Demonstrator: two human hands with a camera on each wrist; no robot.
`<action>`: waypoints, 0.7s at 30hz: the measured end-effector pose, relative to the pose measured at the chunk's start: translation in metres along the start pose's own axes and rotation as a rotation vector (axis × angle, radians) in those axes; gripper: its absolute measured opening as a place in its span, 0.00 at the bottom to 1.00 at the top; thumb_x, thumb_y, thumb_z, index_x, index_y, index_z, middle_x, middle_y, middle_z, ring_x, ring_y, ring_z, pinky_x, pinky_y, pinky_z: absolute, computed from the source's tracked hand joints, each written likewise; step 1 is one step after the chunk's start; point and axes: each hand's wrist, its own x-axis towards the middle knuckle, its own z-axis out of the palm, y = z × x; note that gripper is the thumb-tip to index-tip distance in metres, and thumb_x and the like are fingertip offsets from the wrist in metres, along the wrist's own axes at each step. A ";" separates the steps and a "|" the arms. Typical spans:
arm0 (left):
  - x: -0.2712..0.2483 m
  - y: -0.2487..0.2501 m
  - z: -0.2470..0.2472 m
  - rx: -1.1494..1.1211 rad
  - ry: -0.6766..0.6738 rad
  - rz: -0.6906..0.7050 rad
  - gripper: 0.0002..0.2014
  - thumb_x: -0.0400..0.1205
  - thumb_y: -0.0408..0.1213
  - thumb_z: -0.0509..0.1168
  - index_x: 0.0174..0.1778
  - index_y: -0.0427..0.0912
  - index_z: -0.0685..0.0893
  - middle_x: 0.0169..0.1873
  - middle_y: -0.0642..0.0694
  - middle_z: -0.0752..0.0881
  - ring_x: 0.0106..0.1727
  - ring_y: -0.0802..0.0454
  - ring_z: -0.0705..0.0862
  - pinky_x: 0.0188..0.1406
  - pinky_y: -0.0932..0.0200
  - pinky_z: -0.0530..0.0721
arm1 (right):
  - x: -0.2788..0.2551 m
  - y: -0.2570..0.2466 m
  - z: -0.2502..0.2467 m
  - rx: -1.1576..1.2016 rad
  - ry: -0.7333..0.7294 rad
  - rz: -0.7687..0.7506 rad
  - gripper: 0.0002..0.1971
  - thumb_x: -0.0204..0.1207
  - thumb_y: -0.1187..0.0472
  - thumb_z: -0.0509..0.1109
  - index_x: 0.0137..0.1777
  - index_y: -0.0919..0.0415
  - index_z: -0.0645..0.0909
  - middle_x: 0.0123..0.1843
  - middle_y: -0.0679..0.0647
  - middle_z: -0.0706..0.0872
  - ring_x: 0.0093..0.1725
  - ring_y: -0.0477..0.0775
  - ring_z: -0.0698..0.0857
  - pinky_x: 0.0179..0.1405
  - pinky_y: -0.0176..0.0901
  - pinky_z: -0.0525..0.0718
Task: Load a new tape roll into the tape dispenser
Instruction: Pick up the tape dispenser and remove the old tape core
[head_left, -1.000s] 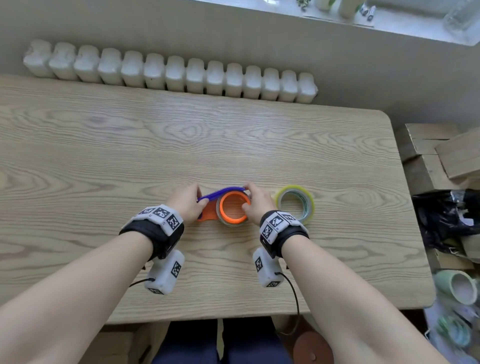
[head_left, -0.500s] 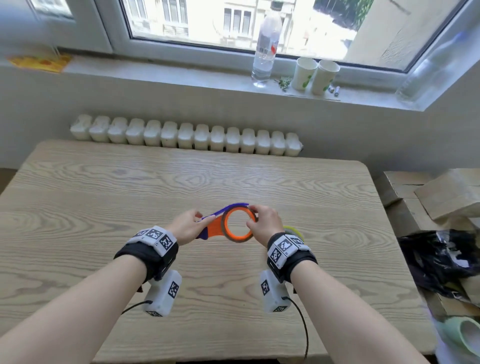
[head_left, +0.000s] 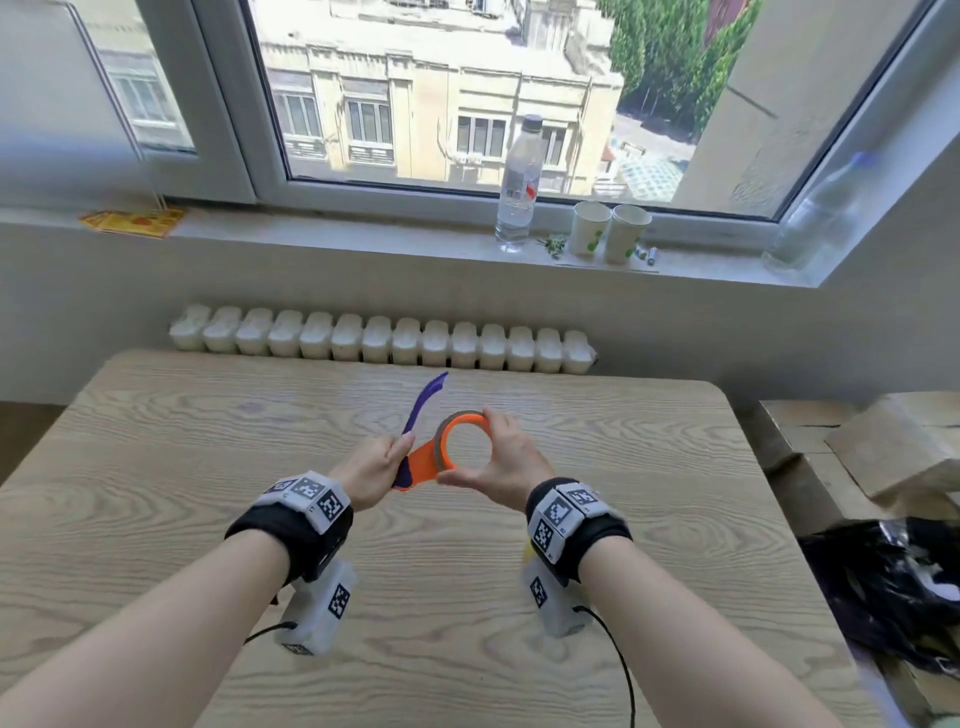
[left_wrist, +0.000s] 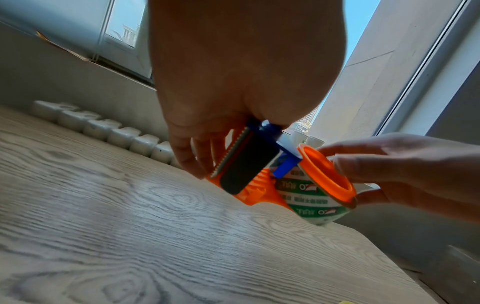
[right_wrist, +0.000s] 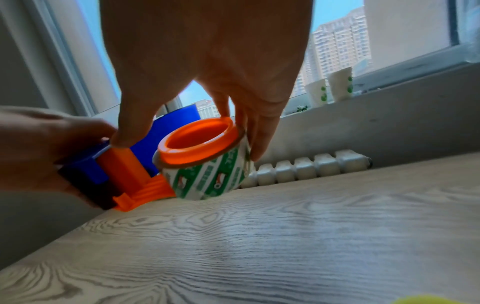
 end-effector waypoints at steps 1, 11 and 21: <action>0.000 0.003 0.000 -0.001 0.007 0.006 0.22 0.87 0.46 0.47 0.30 0.39 0.73 0.27 0.44 0.77 0.32 0.44 0.74 0.43 0.48 0.73 | 0.000 -0.001 0.001 -0.030 -0.014 -0.013 0.58 0.58 0.38 0.80 0.81 0.61 0.52 0.80 0.58 0.64 0.80 0.57 0.64 0.79 0.53 0.66; -0.003 0.001 0.005 0.214 0.117 -0.048 0.27 0.83 0.56 0.45 0.52 0.38 0.81 0.52 0.35 0.82 0.62 0.37 0.77 0.64 0.41 0.73 | 0.004 0.009 0.013 -0.065 0.120 -0.072 0.52 0.60 0.53 0.81 0.79 0.64 0.54 0.75 0.58 0.66 0.76 0.57 0.66 0.77 0.48 0.67; 0.008 -0.040 -0.007 0.157 0.154 -0.128 0.27 0.80 0.60 0.46 0.56 0.42 0.78 0.57 0.34 0.82 0.62 0.34 0.78 0.64 0.37 0.74 | 0.010 0.007 0.021 0.098 0.197 -0.095 0.52 0.59 0.50 0.81 0.77 0.66 0.56 0.72 0.57 0.69 0.74 0.53 0.69 0.76 0.44 0.69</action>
